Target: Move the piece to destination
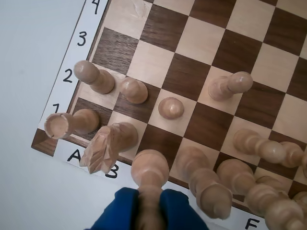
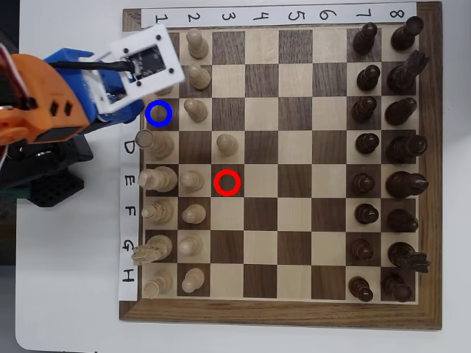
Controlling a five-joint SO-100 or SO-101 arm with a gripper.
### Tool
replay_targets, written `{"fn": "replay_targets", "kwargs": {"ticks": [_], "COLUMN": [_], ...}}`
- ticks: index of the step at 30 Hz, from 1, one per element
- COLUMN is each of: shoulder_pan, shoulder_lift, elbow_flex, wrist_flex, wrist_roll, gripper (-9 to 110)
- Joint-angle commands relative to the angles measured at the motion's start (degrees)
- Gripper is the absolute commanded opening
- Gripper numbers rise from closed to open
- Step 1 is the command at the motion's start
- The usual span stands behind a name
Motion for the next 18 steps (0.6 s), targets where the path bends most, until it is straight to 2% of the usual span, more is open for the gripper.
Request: {"fn": "replay_targets", "kwargs": {"ticks": [1,18], "shoulder_pan": [1.6,2.9], "shoulder_lift": [-1.0,-5.9], "elbow_flex": [3.4,8.4], "wrist_flex": [-6.8,-13.7], "wrist_roll": [24.3,23.7], "gripper": [0,0]}}
